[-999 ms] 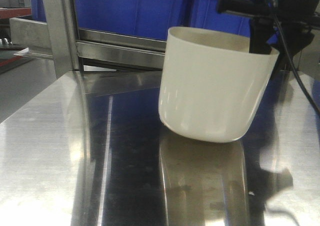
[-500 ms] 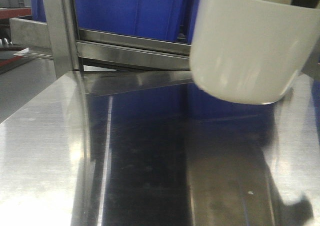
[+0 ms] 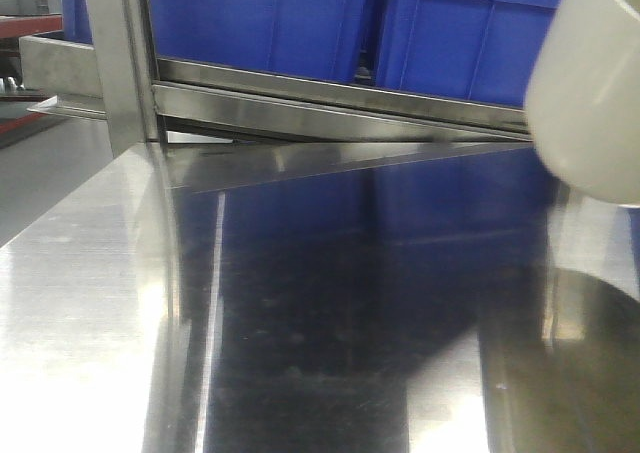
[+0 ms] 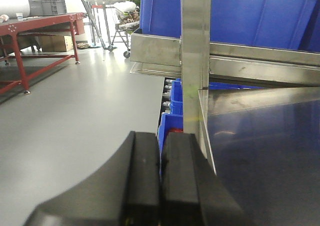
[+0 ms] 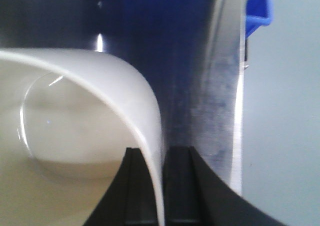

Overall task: Move white bin to right shelf second layer
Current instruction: 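Lift the white bin off the table with the right gripper, then hold the white bin raised in the right gripper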

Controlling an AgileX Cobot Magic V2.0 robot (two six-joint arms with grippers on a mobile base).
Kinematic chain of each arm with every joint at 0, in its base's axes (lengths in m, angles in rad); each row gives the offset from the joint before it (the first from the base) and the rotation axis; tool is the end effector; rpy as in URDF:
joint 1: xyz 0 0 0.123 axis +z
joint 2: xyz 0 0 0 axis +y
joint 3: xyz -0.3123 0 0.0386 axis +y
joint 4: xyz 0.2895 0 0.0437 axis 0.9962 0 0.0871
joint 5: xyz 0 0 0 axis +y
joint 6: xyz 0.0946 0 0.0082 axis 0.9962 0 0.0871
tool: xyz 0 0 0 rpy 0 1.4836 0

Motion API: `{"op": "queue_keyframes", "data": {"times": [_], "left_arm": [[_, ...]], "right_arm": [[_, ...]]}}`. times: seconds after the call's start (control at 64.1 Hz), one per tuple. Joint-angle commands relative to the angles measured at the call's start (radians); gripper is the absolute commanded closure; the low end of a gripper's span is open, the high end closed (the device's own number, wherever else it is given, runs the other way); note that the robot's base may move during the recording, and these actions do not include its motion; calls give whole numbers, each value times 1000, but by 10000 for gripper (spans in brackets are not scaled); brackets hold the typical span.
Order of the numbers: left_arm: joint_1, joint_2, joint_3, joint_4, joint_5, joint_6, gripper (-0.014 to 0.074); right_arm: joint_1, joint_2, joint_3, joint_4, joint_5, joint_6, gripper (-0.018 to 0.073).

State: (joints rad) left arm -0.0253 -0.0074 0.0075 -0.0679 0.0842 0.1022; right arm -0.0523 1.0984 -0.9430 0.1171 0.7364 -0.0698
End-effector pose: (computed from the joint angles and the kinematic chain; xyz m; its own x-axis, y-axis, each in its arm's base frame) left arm 0.0718 -0.0024 0.2032 0.0042 0.0344 -0.9994 0.0309 0.9989 0.0346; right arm 0.2509 -0.0057 0.3490 -0.7171 0.0546 -0.6948 0.0099 0.9976 0.0683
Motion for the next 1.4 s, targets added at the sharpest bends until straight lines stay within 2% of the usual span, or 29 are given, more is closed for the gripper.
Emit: {"op": "queue_keyframes", "data": {"times": [0.0,0.359,0.5,0.702,0.812,0.874,0.999,1.264,1.389], "left_arm": [[-4,-13,37,-6,-84,-3,512],[-4,-13,37,-6,-84,-3,512],[-4,-13,37,-6,-84,-3,512],[-4,-13,37,-6,-84,-3,512],[-4,-13,37,-6,-84,-3,512],[-4,-13,37,-6,-84,-3,512],[-4,-13,37,-6,-84,-3,512],[-4,-13,37,-6,-84,-3,512],[-4,-13,37,-6,-84,-3,512]], "right_arm": [[-22,-85,21,19,-88,-11,510],[-22,-286,184,39,-101,59,510],[-20,-354,228,37,-104,130,510],[-8,-394,267,-56,-94,147,510],[41,-397,267,-156,-97,213,510],[72,-397,267,-176,-104,250,510],[101,-397,267,-166,-113,253,510],[101,-397,267,-157,-129,251,510],[101,-397,267,-108,-127,180,510]]}}
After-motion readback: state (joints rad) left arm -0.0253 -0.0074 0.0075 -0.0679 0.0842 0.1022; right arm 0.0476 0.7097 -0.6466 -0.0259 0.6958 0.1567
